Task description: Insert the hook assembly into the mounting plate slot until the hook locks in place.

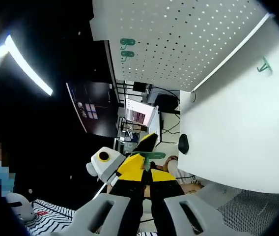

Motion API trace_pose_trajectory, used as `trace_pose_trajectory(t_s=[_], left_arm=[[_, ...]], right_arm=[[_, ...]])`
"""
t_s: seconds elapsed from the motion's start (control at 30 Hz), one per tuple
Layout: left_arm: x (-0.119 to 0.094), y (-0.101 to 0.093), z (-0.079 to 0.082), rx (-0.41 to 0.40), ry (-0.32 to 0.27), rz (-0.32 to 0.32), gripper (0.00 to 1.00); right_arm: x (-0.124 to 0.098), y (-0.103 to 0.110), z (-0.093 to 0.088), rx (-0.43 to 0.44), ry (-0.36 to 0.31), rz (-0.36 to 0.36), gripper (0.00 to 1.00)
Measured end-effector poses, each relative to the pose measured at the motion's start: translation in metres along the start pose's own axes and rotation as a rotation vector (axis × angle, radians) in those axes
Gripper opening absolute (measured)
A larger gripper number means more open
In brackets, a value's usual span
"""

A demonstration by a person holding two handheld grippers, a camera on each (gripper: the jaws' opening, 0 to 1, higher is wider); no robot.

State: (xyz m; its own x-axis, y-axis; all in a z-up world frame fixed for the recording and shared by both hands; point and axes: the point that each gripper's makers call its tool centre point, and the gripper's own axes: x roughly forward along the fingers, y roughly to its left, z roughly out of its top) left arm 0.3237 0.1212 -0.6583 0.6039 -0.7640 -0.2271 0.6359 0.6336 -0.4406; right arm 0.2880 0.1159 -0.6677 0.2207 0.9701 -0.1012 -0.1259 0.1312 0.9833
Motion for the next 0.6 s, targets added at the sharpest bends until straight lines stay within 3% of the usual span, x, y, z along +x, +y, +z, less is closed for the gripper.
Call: trace_pose_trajectory(t_s=[0.6], left_arm=[[0.002,-0.026,0.011,0.051,-0.025,-0.083,0.07]], right_arm=[[-0.003,0.012,0.001,0.024,0.002,0.052,0.00]])
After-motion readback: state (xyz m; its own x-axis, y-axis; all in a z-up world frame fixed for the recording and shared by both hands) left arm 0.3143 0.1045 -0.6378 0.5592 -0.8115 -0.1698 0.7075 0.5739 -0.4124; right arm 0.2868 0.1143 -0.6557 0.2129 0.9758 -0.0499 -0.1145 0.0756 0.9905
